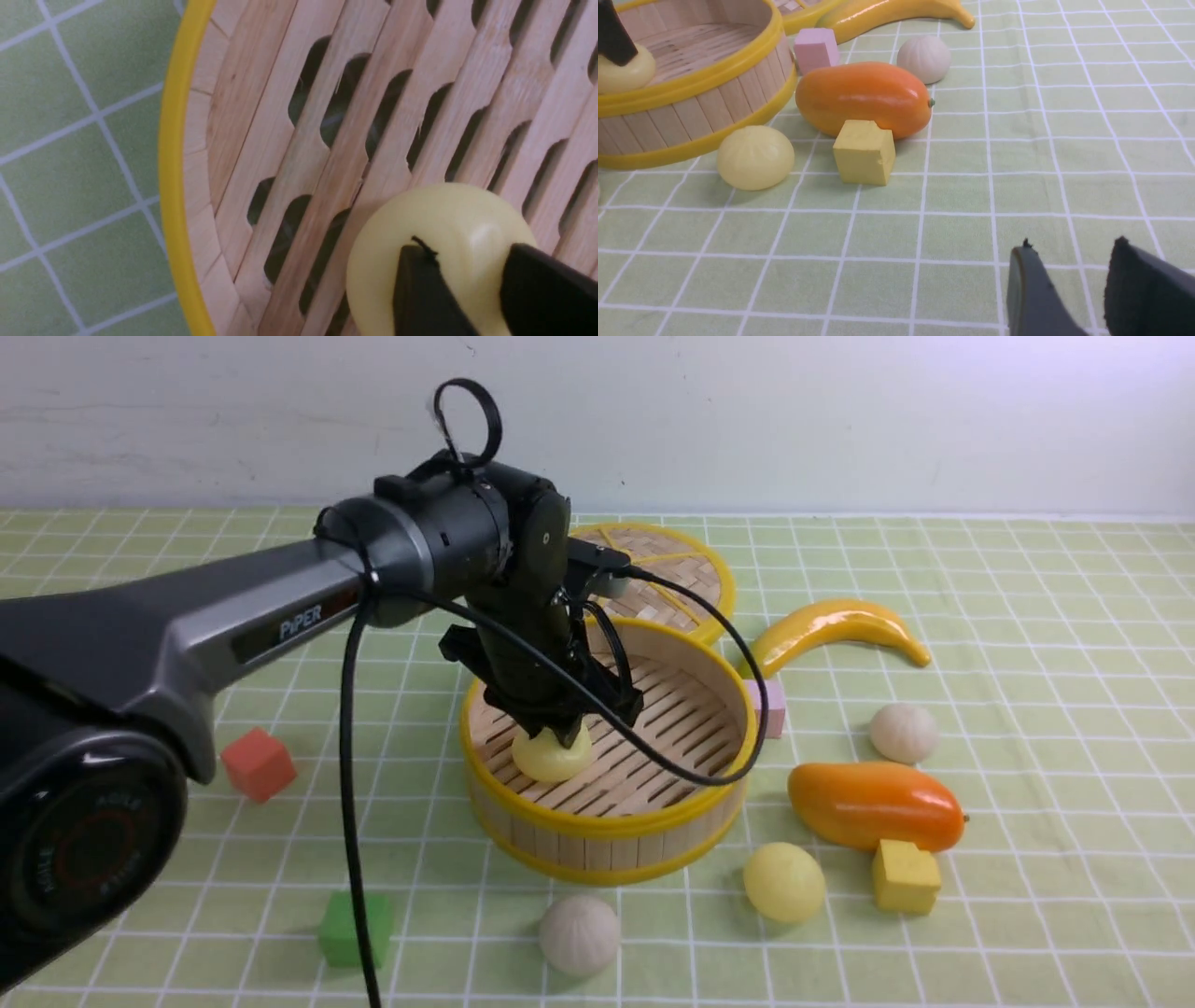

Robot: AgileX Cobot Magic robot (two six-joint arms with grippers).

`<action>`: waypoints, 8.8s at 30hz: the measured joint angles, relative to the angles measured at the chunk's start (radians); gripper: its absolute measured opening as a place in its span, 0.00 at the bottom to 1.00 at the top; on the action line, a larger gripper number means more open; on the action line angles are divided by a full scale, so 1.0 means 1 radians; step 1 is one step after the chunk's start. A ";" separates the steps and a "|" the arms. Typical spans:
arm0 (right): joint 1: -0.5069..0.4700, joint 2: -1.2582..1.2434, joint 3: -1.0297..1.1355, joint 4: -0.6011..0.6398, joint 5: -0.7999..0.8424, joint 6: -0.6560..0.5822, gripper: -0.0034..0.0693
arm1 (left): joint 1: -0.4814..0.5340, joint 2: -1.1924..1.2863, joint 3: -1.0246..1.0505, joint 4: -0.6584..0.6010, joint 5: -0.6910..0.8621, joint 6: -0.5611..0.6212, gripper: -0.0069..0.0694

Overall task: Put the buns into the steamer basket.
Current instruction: Use the left arm to put the steamed stuffed bun into the steamer, then use the left arm to grab a steamed stuffed bun, then use the left arm to put the steamed stuffed bun into the steamer, then use the right arm to grab a steamed stuffed bun, then use the right arm to put the steamed stuffed bun into the steamer, then use the right arm to grab a steamed stuffed bun

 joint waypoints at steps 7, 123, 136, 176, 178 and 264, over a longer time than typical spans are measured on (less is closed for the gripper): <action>0.000 0.000 0.000 0.000 0.000 0.000 0.38 | -0.009 -0.146 -0.006 -0.034 0.123 -0.058 0.74; 0.000 0.000 0.003 0.059 -0.032 0.044 0.38 | -0.061 -1.956 1.590 -0.288 -0.712 -0.016 0.07; 0.026 0.069 -0.183 0.574 -0.118 0.144 0.26 | -0.061 -2.062 1.716 -0.269 -0.691 -0.016 0.07; 0.416 1.813 -1.234 -0.004 0.289 0.130 0.47 | -0.061 -2.062 1.719 -0.268 -0.660 -0.016 0.07; 0.412 1.836 -1.234 -0.004 0.283 0.139 0.46 | -0.061 -2.062 1.719 -0.268 -0.660 -0.016 0.07; 0.080 2.123 -1.630 -0.056 0.304 0.150 0.34 | -0.061 -2.062 1.719 -0.266 -0.660 -0.016 0.07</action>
